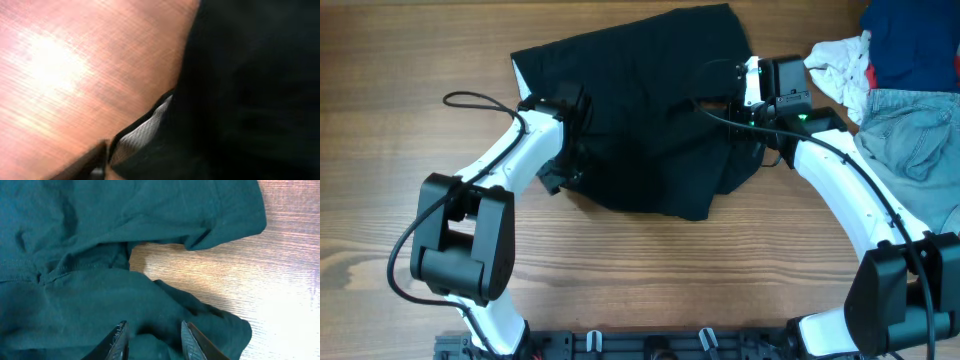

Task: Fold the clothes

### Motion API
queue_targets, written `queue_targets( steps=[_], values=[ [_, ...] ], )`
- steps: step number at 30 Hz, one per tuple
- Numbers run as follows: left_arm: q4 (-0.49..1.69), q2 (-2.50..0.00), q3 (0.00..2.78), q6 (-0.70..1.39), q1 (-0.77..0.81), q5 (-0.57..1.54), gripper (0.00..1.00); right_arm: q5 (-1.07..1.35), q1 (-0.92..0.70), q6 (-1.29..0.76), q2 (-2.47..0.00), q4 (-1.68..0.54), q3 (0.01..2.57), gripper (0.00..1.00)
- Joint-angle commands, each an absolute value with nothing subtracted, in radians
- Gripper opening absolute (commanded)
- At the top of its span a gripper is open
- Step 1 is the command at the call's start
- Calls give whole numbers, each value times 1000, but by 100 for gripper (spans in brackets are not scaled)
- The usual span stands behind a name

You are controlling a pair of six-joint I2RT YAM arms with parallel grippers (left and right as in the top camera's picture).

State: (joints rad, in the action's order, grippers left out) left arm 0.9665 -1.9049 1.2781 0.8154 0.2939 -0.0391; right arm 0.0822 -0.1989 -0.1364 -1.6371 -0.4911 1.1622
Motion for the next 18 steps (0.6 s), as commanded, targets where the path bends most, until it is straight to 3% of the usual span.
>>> queue_targets(
  steps=[1, 4, 8, 12, 18],
  values=[
    [899, -1883, 1219, 820, 302, -12, 30, 106, -195, -135, -1649, -479, 1173, 36],
    [865, -1883, 1184, 820, 302, -40, 4, 105, -195, -134, -1649, -474, 1173, 36],
    [877, -1863, 1186, 819, 296, -61, 4, 105, -195, -137, -1649, -480, 1173, 34],
    [958, -1706, 1186, 815, 296, -53, 4, 146, -195, -192, -1645, -561, 1175, 27],
    [1020, -1418, 1186, 817, 297, -17, 4, 239, -195, -194, -1626, -669, 1174, 24]
  ],
)
